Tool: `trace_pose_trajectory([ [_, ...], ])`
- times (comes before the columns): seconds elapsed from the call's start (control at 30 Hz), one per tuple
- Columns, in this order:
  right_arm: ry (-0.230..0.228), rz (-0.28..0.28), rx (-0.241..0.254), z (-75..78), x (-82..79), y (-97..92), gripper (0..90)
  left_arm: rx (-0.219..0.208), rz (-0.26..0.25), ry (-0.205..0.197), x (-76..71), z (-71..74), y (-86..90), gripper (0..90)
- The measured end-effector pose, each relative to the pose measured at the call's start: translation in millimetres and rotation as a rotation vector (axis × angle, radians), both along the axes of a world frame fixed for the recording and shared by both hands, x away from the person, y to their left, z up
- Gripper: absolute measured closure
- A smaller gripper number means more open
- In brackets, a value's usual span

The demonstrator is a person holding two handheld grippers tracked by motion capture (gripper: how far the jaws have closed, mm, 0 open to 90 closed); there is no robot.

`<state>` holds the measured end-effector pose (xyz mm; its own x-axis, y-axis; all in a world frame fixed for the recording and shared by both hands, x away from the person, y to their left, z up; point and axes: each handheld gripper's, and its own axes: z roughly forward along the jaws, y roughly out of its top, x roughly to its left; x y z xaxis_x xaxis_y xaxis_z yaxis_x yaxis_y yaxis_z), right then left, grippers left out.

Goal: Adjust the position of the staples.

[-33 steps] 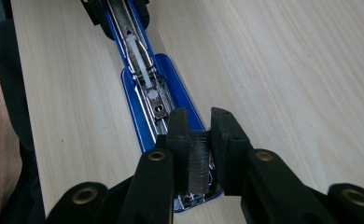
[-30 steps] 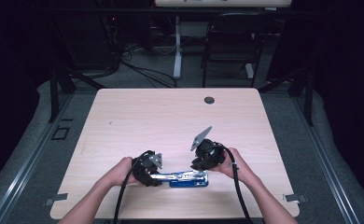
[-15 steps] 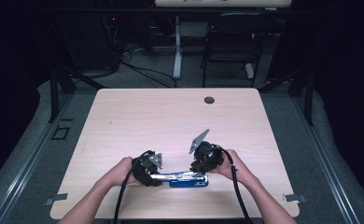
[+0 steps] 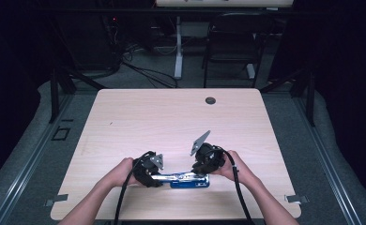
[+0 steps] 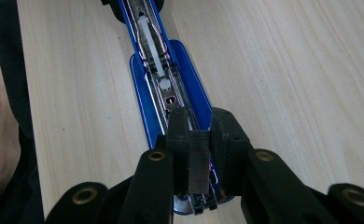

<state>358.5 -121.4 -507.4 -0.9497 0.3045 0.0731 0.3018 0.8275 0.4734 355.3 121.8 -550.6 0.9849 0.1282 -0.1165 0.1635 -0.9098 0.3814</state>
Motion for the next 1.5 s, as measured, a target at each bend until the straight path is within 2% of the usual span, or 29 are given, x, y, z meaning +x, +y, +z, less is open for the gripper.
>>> trace_pose_trajectory([
  [0.37,0.004,0.014,-0.006,-4.2,0.0,0.2,78.6,0.003,0.000,-0.001,-0.1,-0.1,-0.2,63.5],
  [0.63,-0.013,0.033,0.011,-4.2,-0.4,-2.1,78.6,0.003,-0.003,0.001,0.1,-0.1,-0.2,63.5],
  [1.1,-0.053,0.106,0.035,-3.4,-3.3,-7.9,78.7,0.006,-0.007,0.002,0.6,-1.0,-0.7,63.6],
  [1.5,-0.068,0.126,0.052,-2.4,-4.7,-11.5,78.7,0.006,-0.007,0.001,0.5,-1.3,-0.8,63.6],
])
